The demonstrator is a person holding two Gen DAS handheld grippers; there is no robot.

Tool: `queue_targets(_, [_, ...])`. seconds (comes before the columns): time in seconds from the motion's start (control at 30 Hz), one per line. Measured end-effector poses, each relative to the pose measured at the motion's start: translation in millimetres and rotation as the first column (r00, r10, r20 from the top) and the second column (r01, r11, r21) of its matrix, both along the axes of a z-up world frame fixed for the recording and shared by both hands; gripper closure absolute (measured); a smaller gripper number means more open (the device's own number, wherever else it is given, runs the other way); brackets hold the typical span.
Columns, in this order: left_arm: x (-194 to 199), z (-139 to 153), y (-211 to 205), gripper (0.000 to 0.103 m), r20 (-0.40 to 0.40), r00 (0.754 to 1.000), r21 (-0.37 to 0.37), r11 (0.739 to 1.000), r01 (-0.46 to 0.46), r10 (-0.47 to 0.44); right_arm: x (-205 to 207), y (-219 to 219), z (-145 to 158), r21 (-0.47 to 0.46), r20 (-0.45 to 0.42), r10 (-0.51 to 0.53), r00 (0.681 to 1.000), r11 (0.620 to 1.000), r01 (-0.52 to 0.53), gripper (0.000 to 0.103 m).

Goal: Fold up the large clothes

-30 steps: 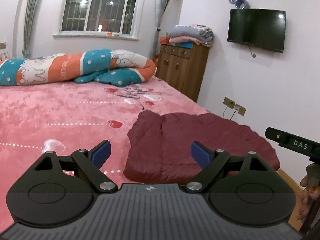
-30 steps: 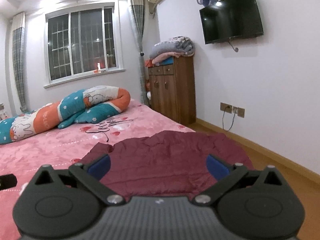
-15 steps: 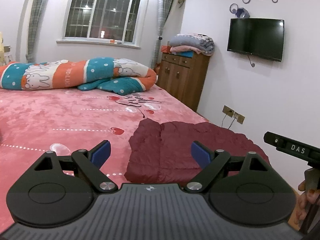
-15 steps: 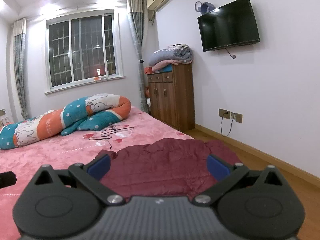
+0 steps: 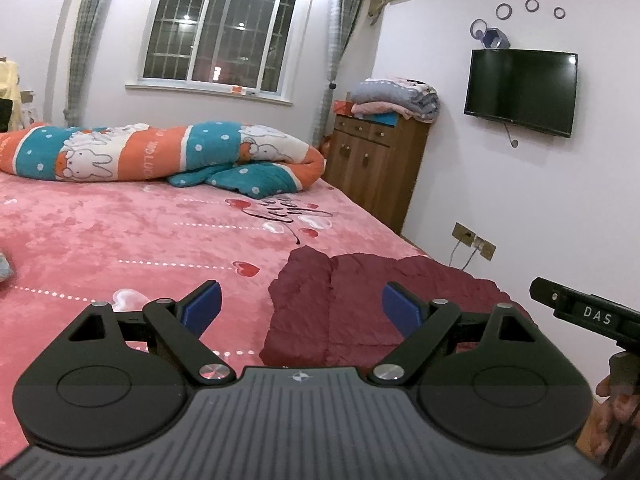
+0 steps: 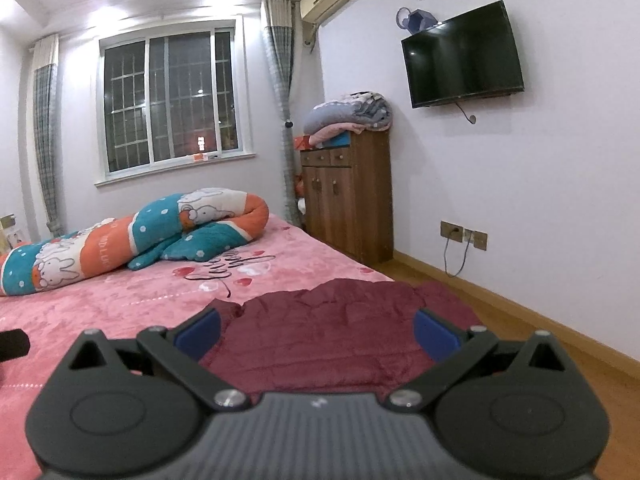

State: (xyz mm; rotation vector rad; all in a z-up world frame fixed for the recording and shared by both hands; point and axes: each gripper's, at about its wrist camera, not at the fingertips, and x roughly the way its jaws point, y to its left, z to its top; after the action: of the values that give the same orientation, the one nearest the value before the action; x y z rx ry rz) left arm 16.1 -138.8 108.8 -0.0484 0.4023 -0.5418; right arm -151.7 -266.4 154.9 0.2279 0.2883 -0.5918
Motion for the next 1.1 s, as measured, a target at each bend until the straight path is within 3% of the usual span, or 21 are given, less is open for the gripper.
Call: queue_targets(1.1, [-13,-1,-3,0.000,0.026,0.999,0.021,0.999,-0.036,0.036,-3,-3,-5,0.039,-0.018,0.005,1.000,0.999,-0.004,0.001])
